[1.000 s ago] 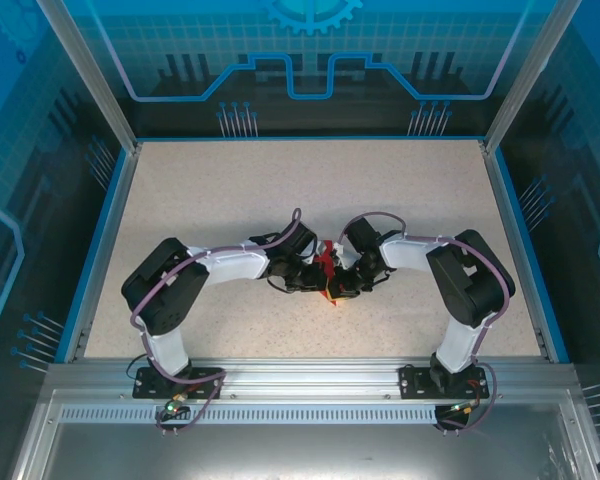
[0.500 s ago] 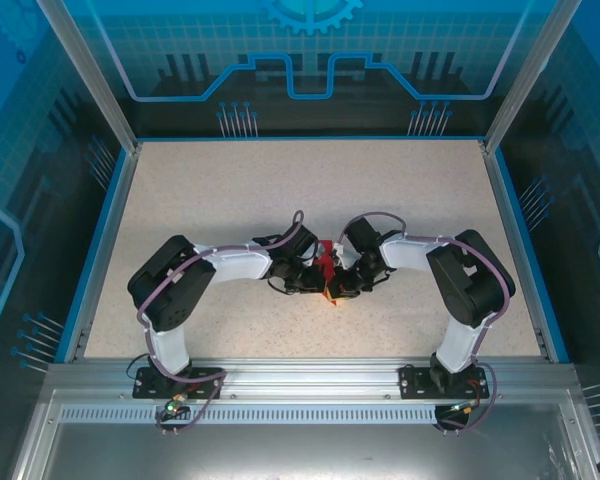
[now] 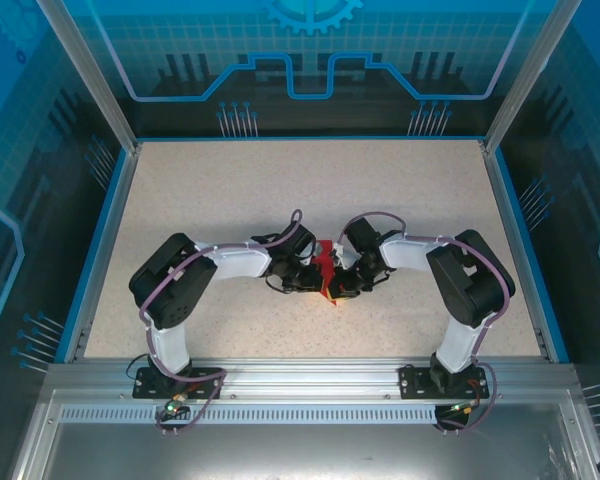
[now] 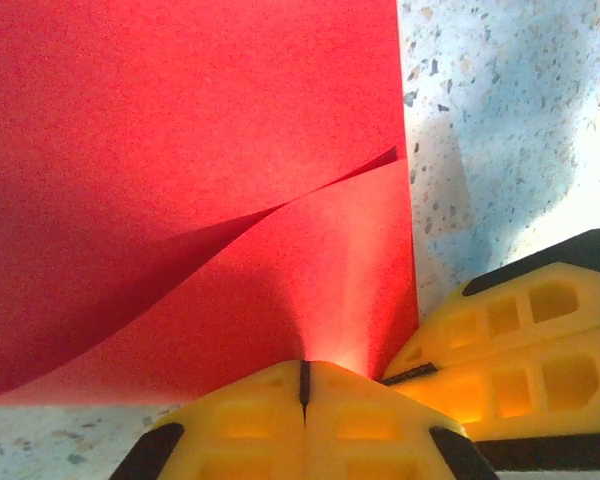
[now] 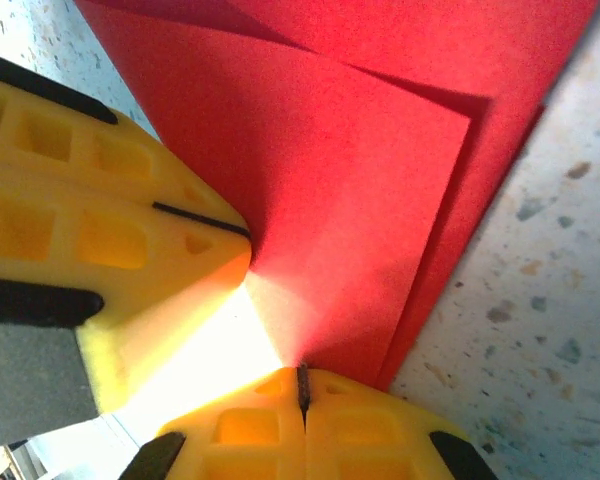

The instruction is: Fold a paper plane with a square sheet of paper (fold left side to right side)

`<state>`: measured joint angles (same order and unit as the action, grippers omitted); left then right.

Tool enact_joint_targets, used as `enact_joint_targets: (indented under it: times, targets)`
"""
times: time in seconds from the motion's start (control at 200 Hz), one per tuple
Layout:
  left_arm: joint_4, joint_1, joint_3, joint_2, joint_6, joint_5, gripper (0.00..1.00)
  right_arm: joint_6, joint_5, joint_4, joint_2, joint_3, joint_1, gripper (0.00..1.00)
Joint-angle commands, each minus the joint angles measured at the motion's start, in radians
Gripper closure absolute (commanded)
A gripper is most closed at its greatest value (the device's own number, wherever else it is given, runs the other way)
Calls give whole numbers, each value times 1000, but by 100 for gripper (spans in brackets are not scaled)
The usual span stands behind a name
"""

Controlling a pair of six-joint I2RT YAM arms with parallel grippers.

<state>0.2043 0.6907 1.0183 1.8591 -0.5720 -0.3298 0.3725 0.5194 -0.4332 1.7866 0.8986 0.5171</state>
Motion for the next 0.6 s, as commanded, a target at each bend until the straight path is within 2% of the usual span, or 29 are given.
enact_joint_targets:
  times: [0.0, 0.595]
  targets:
    - [53, -43, 15, 31, 47, 76, 97, -21, -139, -88, 56, -25, 9, 100]
    - [169, -188, 1, 29, 155, 181, 98, -32, -147, -105, 53, -25, 9, 100]
